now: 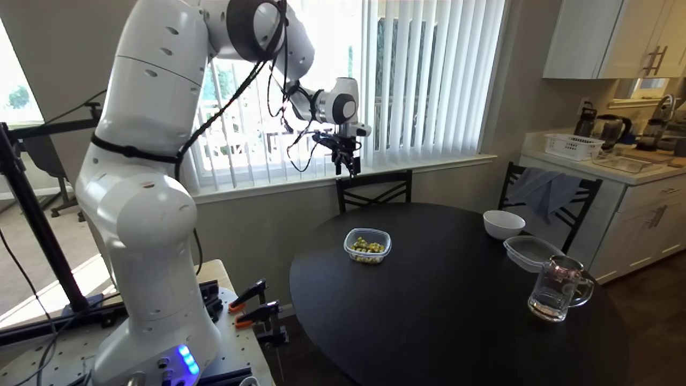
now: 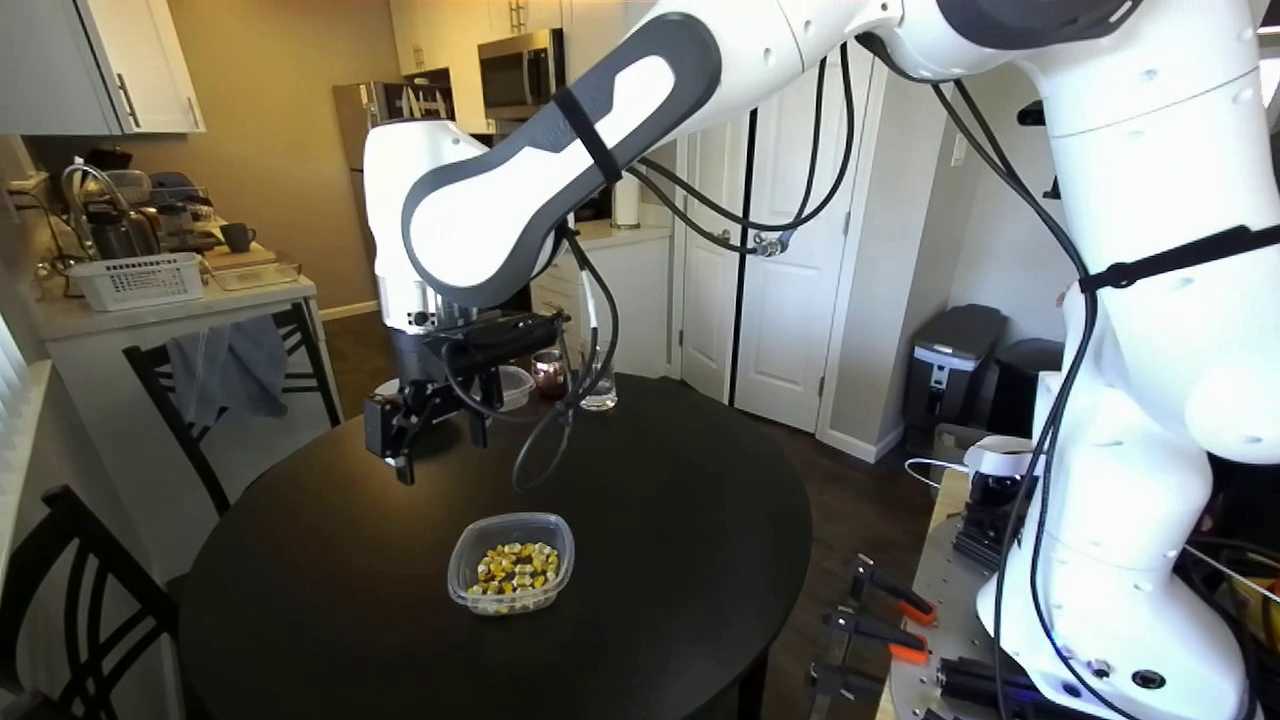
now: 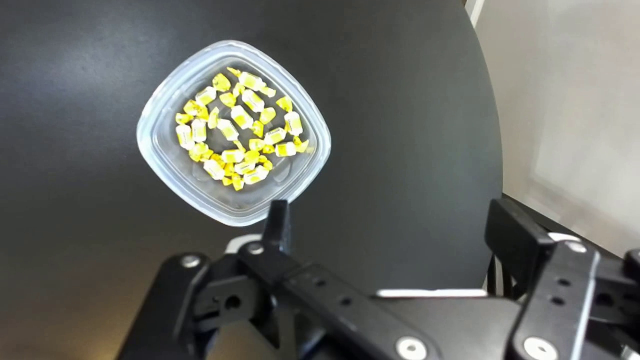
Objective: Pick up the clear lunch box with candy and pour all the candy onto the table
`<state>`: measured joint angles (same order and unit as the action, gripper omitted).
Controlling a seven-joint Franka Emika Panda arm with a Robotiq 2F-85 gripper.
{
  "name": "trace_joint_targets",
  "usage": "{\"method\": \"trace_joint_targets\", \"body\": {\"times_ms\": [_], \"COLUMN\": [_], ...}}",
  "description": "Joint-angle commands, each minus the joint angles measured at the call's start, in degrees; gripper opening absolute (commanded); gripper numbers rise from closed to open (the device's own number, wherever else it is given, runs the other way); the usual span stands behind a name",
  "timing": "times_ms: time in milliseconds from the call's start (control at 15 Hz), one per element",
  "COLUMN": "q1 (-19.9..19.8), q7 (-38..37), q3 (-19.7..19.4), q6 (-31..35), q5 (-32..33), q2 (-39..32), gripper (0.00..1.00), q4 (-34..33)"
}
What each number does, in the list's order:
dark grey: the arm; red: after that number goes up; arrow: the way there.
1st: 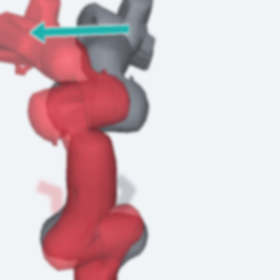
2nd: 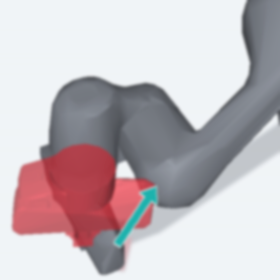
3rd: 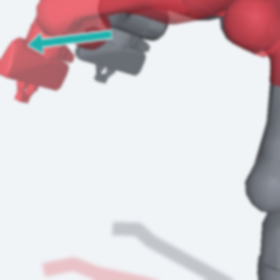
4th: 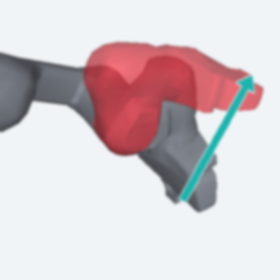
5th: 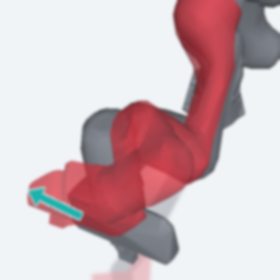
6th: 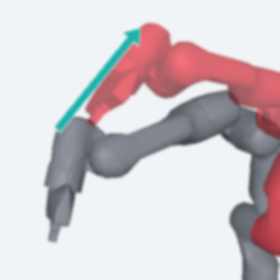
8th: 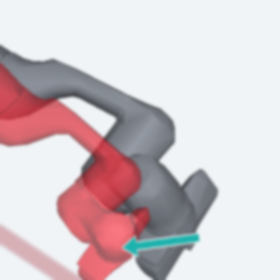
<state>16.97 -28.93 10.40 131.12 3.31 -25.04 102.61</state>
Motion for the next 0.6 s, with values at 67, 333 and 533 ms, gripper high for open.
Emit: {"method": "trace_joint_targets", "body": {"times_ms": [67, 333, 533], "q1": [1.3, 1.3, 2.1], "q7": [0.5, 0.5, -0.6], "q3": [-1.4, -1.4, -2.6], "q6": [-0.1, -0.1, -1.8], "q5": [-0.8, -0.8, -0.9], "q2": [-0.3, -0.3, -6.1], "gripper": [1.0, 1.0, 1.0], "q4": [-0.6, -0.7, -6.0]}}
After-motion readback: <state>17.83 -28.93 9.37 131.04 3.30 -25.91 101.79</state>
